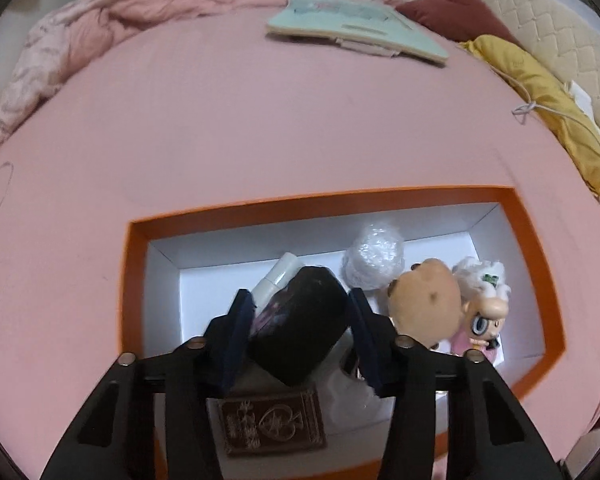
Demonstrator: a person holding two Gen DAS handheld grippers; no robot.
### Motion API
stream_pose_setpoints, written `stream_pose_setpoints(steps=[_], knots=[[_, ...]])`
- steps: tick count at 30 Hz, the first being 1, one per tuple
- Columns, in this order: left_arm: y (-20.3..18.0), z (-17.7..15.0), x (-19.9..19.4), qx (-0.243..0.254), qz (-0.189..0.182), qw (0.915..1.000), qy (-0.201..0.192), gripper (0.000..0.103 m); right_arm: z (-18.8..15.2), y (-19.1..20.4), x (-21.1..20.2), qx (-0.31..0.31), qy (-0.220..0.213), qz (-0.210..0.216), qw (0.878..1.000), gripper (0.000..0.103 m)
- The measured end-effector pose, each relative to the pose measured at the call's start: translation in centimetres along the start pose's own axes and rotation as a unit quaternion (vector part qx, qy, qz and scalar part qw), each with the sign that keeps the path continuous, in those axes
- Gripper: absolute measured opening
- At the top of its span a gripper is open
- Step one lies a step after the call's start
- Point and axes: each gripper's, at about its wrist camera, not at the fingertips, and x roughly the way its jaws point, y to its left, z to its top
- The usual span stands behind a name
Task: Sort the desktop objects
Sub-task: 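Reach into the orange box and grasp the black patterned case with left tool, then lift the black case out and set it on the bedspread with left tool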
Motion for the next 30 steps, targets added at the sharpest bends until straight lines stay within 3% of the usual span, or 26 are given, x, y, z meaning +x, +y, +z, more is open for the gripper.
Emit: stream_pose_setpoints(steps=[3,4,6,7,8,9,14,22,26,30], knots=[[-0.5,-0.2,0.4,0.012,0.004,0.9999,0.006,0.049,0.1,0.1,0.2,0.005,0.003,0.007,1.000,0.056],[-0.9,-0.2,0.6,0.028,0.012,0.9995,0.009,0.056,0.1,0.2,0.2,0.005,0.003,0.009,1.000,0.056],[-1.8,-0.4,0.8,0.069,0.034,0.9969,0.012,0.058,0.0,0.3,0.2,0.005,0.003,0.011,1.000,0.056],[-2.0,-0.7,0.7,0.081,0.047,0.9956,0.007,0.050,-0.1,0.3,0.2,0.005,0.003,0.012,1.000,0.056],[-2.1,-1.0,0.5,0.089,0.056,0.9945,0.000,0.032,-0.1,0.4,0.2,0.005,0.004,0.013,1.000,0.056],[-1.9,-1.2,0.4,0.088,0.055,0.9946,-0.002,0.028,-0.1,0.4,0.1,0.005,0.004,0.012,1.000,0.056],[0.0,-1.7,-0.6,0.054,0.021,0.9982,-0.011,0.027,-0.2,0.5,-0.1,0.003,0.000,0.005,1.000,0.056],[1.9,-1.3,-8.2,0.025,-0.026,0.9949,-0.095,0.026,-0.1,0.8,0.0,-0.003,-0.001,-0.002,1.000,0.056],[2.3,-3.5,-11.9,0.031,-0.024,0.9927,-0.114,0.026,0.2,0.6,0.2,-0.013,-0.001,-0.012,1.000,0.056],[3.5,-7.2,-12.5,0.017,-0.032,0.9941,-0.102,0.026,0.6,0.1,0.2,-0.021,-0.007,-0.026,0.999,0.056]])
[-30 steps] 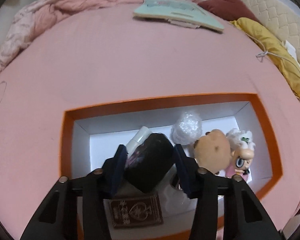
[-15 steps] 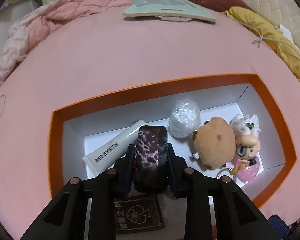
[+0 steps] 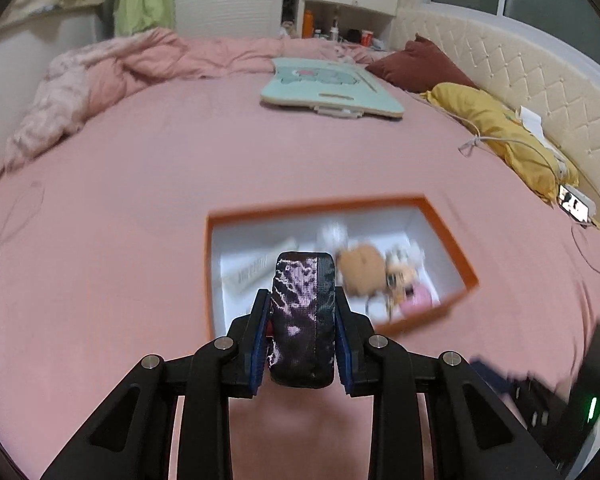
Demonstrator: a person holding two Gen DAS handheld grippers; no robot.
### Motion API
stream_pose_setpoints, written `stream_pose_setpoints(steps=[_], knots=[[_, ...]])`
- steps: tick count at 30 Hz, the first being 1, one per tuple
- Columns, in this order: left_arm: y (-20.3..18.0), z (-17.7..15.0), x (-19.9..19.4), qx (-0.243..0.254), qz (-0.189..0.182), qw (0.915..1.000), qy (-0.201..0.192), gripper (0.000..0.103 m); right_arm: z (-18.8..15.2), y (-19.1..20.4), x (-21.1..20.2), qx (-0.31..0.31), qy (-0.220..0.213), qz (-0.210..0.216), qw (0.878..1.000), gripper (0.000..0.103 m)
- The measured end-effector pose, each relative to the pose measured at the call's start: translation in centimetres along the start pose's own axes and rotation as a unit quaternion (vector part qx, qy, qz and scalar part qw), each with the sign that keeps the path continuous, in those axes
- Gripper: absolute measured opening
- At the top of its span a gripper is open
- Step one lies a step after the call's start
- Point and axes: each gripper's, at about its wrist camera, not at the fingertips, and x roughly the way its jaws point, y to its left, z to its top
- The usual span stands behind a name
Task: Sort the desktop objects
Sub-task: 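Lift the black case out and set it on the bedspread with left tool, then grasp the plastic-wrapped clear ball in the box with right tool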
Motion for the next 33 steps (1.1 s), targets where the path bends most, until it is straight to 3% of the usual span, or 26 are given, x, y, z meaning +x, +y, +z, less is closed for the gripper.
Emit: stream_pose_setpoints(steps=[6,10,12,13,14,16,18,25,33], knots=[[0.6,-5.8,1.7,-0.024,-0.005,0.9990,0.036,0.027,0.1,-1.0,-0.2,0.002,-0.009,-0.027,1.000,0.056],[0.9,-7.4,3.4,-0.047,-0.009,0.9966,0.067,0.029,-0.1,-1.3,-0.1,-0.004,-0.012,-0.039,0.999,0.056],[0.9,-7.4,3.4,-0.061,-0.003,0.9966,0.055,0.048,-0.1,-1.3,0.0,-0.008,-0.013,-0.042,0.999,0.056],[0.9,-7.3,2.9,-0.066,0.003,0.9971,0.038,0.066,-0.2,-1.3,0.0,-0.010,-0.014,-0.043,0.999,0.056],[0.9,-7.1,2.3,-0.066,0.007,0.9976,0.019,0.076,-0.2,-1.2,0.0,-0.011,-0.015,-0.044,0.999,0.056],[0.7,-6.7,1.3,-0.053,0.016,0.9984,-0.015,0.083,-0.2,-1.2,0.0,-0.012,-0.018,-0.042,0.999,0.056],[0.3,-6.5,0.8,-0.035,0.030,0.9985,-0.031,0.083,-0.2,-1.2,-0.2,-0.012,-0.024,-0.040,0.999,0.056],[0.6,-6.4,2.3,-0.048,0.045,0.9978,0.009,0.083,0.4,-0.8,-1.0,-0.030,-0.045,-0.020,0.998,0.056],[2.5,-6.3,2.5,-0.115,0.031,0.9929,0.010,0.083,4.7,2.3,-2.3,-0.102,-0.084,0.017,0.991,0.056]])
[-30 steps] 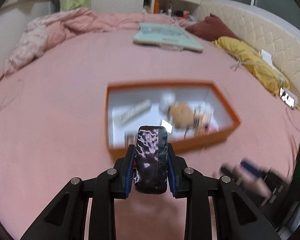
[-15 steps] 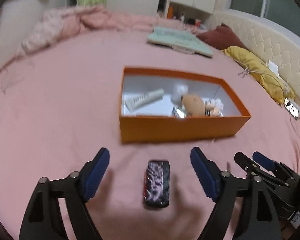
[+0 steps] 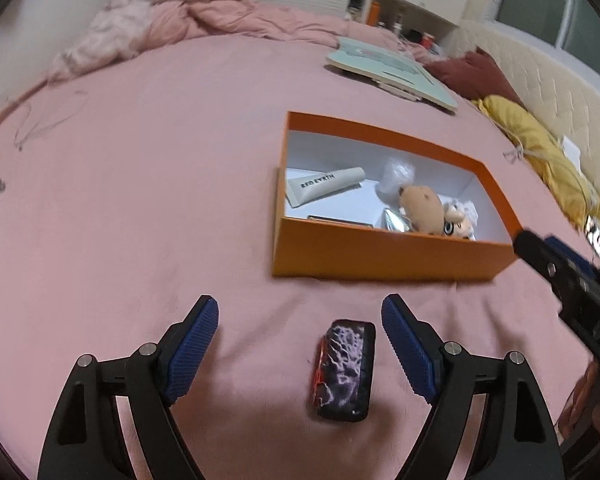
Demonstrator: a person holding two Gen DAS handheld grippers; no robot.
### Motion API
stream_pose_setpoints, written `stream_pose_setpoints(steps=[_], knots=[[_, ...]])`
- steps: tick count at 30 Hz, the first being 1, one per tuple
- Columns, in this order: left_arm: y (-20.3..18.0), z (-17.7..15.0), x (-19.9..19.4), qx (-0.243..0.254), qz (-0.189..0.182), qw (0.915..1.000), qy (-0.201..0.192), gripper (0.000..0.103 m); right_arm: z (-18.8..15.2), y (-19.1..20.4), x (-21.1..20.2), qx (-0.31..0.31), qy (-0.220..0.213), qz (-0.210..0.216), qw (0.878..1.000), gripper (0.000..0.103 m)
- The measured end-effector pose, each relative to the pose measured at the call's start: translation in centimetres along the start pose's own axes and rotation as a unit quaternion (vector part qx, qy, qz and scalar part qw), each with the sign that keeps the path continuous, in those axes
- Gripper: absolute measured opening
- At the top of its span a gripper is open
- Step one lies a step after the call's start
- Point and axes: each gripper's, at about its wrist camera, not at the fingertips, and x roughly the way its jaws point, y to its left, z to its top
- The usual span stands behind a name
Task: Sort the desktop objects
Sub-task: 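Grasp the plastic-wrapped clear ball in the box with right tool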
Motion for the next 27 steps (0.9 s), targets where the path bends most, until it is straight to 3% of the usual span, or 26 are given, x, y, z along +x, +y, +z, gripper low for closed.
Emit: stream_pose_setpoints(steps=[6,8,10,19,23,27], knots=[[-0.1,0.1,0.2,-0.008,-0.012,0.9999,0.002,0.083,4.5,3.0,5.1,-0.058,0.046,0.033,0.997,0.054],[-0.2,0.2,0.5,-0.006,-0.014,0.9999,0.004,0.083,5.8,4.2,7.8,-0.085,0.079,0.026,0.993,0.042],[-0.3,0.3,0.7,-0.010,-0.019,0.9998,0.005,0.083,6.7,5.3,10.6,-0.108,0.118,0.016,0.987,0.039],[0.5,0.9,0.8,-0.036,-0.043,0.9984,0.006,0.083,8.1,6.1,17.9,-0.105,0.226,0.017,0.968,0.036],[0.7,0.9,0.8,-0.044,-0.048,0.9978,0.008,0.083,8.1,5.6,18.2,-0.098,0.226,0.024,0.969,0.033],[0.6,0.9,0.8,-0.044,-0.048,0.9979,0.007,0.083,8.6,4.3,15.8,-0.067,0.187,0.049,0.979,0.033]])
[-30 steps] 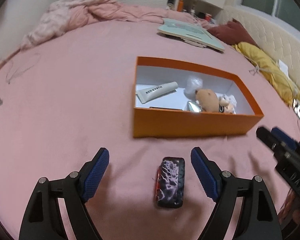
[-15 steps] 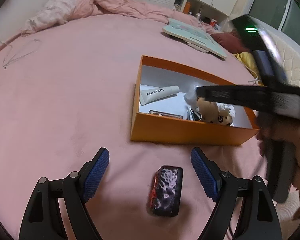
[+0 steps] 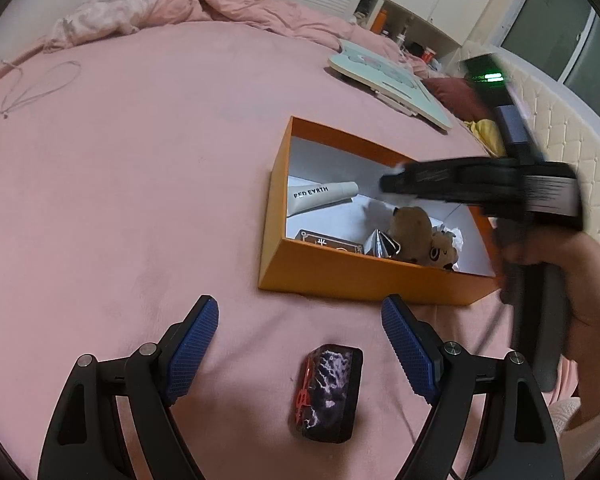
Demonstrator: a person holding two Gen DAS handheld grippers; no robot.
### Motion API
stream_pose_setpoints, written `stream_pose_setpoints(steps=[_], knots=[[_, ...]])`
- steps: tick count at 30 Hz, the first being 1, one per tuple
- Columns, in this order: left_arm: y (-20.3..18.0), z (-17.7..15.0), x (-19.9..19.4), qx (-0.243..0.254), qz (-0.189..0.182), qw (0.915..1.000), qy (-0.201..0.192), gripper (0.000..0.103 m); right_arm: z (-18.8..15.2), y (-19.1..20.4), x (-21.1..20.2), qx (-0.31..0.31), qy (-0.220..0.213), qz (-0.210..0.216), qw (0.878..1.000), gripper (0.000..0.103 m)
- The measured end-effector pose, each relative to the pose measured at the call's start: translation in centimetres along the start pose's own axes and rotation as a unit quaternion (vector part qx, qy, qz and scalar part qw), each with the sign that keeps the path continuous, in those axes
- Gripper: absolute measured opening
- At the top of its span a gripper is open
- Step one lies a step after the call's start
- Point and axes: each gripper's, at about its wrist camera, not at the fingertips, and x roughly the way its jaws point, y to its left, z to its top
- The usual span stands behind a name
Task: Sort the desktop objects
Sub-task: 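Grasp the plastic-wrapped clear ball in the box with right tool, then lift the wrapped ball out and drop it on the bedspread with right tool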
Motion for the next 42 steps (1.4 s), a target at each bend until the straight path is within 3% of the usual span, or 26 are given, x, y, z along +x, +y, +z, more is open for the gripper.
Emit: stream_pose_setpoints(steps=[5,9,13,17,22,24,26,27,33,37,42], knots=[[-0.1,0.0,0.0,0.006,0.006,1.0000,0.000,0.083,-2.3,-2.0,-6.7,0.032,-0.078,0.038,0.996,0.033],[0.0,-0.1,0.0,0.009,0.011,0.9999,0.000,0.083,-7.0,-3.1,-11.0,0.043,-0.108,0.054,0.992,0.033],[-0.2,-0.3,0.1,0.015,0.019,0.9997,-0.001,0.083,-13.1,-3.6,-11.1,0.041,-0.084,0.038,0.995,0.033],[-0.2,-0.5,0.4,0.019,0.027,0.9995,-0.001,0.083,-16.4,-3.1,-9.1,0.045,-0.039,0.010,0.998,0.034],[0.4,-0.8,0.4,0.011,0.035,0.9993,-0.009,0.083,-16.9,-2.8,-8.2,0.049,-0.025,0.007,0.998,0.035],[0.5,-0.8,0.4,0.006,0.033,0.9993,-0.014,0.083,-16.9,-2.7,-8.7,0.049,-0.041,0.006,0.998,0.043],[0.3,-0.9,0.3,0.011,0.038,0.9990,-0.021,0.083,-16.9,-2.5,-9.3,0.047,-0.059,-0.002,0.997,0.066],[0.1,-1.0,0.3,0.017,0.041,0.9988,-0.023,0.083,-16.8,-2.6,-9.5,0.051,-0.068,-0.003,0.996,0.069],[-1.4,-1.5,-0.3,0.051,0.039,0.9971,-0.041,0.083,-16.3,-3.6,-10.8,0.085,-0.111,0.024,0.990,0.070],[-3.3,-0.8,-1.3,0.082,-0.013,0.9955,-0.046,0.081,-15.7,-5.5,-10.8,0.127,-0.121,0.017,0.984,0.070],[-7.1,2.5,0.7,0.113,-0.039,0.9927,0.010,0.080,-15.5,-8.0,-11.2,0.180,-0.121,0.007,0.976,0.070]])
